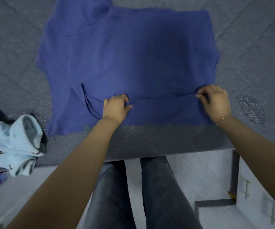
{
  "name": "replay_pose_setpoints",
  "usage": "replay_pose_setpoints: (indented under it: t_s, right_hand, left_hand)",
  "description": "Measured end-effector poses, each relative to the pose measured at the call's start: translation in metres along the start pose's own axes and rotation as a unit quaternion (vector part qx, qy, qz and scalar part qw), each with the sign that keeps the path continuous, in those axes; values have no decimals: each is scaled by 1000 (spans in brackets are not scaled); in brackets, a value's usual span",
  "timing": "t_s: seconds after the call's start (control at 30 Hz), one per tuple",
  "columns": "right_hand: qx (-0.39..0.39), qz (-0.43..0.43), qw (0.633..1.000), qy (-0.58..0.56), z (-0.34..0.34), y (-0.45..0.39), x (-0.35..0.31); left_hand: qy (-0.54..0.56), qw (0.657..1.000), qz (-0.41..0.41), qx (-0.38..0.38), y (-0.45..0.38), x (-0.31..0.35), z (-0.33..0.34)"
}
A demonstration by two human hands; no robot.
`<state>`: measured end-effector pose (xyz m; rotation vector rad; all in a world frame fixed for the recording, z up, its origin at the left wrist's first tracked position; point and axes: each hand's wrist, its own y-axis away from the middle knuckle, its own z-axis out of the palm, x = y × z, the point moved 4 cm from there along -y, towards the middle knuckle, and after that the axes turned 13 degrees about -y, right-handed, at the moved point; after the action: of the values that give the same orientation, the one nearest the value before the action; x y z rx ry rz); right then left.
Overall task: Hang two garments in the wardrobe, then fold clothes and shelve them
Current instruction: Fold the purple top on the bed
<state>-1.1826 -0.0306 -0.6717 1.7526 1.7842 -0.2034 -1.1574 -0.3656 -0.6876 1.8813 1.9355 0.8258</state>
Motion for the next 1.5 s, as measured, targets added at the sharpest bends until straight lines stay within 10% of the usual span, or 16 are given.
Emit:
replay_pose_setpoints:
  t_s: [0.37, 0.5, 0.6, 0.8, 1.1, 1.33, 1.5]
  right_hand:
    - [22, -39, 999, 8, -3, -69, -17]
    - [75, -87, 992, -43, 26, -34, -37]
    - [-27, -144, 989, -34, 76, 7, -52]
    - [-86, -65, 989, 103, 84, 26, 16]
    - [31, 153, 985, 78, 57, 35, 0]
    - [-12, 54, 988, -146, 109, 23, -180]
    - [-114, 274, 938, -179, 180, 16, -251]
  left_hand:
    - [76, 983, -93, 138, 11, -4, -13]
    - [11, 971, 79, 224, 13, 37, -6]
    - [-102, 955, 209, 183, 13, 60, 29]
    - [-191, 957, 190, 108, -5, 43, 75]
    - [17, 972, 234, 19, 3, 37, 28]
    - [163, 962, -12, 218, 14, -110, -53]
    - [193, 978, -59, 48, -22, -198, -54]
